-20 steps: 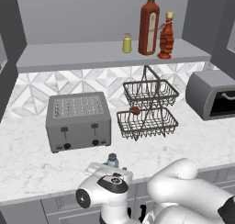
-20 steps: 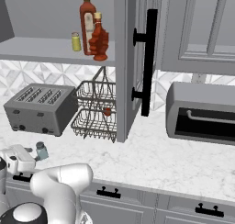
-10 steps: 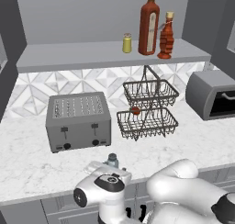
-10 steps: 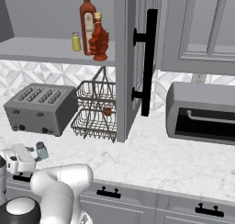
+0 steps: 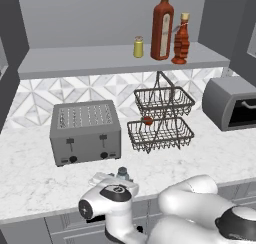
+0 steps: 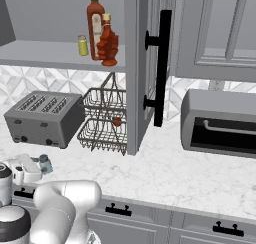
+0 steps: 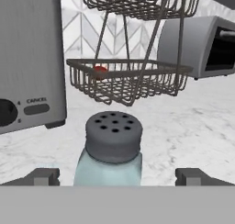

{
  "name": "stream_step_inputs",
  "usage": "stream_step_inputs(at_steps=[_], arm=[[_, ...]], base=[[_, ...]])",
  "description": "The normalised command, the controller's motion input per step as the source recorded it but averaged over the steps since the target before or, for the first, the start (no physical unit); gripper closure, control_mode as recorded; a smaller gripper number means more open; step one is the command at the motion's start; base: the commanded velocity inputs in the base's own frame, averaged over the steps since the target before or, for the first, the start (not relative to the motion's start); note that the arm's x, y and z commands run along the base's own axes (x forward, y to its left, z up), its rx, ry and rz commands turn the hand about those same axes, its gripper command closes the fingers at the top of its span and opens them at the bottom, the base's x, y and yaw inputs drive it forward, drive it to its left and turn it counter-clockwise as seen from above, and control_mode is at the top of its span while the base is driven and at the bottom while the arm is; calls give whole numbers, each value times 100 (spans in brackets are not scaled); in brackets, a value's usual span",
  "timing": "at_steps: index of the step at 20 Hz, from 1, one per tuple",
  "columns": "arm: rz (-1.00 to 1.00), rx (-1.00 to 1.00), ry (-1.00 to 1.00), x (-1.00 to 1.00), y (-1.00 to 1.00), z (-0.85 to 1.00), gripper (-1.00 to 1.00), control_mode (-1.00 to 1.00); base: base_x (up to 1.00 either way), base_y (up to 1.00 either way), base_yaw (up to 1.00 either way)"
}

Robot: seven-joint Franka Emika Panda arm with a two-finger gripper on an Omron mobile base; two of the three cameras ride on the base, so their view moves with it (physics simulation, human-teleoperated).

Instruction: Put the shaker and condiment bottle from the counter next to their counterparts in the cabinet.

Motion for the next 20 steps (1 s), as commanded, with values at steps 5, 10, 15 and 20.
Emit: stream_step_inputs(at_steps=[5, 10, 15, 20], arm=[[0, 0, 0, 16, 1, -29, -100, -100], [-1, 0, 0, 14, 16, -12, 100, -100], [0, 0, 1, 17, 0, 3, 100, -100], [2, -11, 0, 7, 0, 51, 100, -100]], base=[[0, 0, 0], [0, 0, 0], [0, 0, 0], [0, 0, 0]])
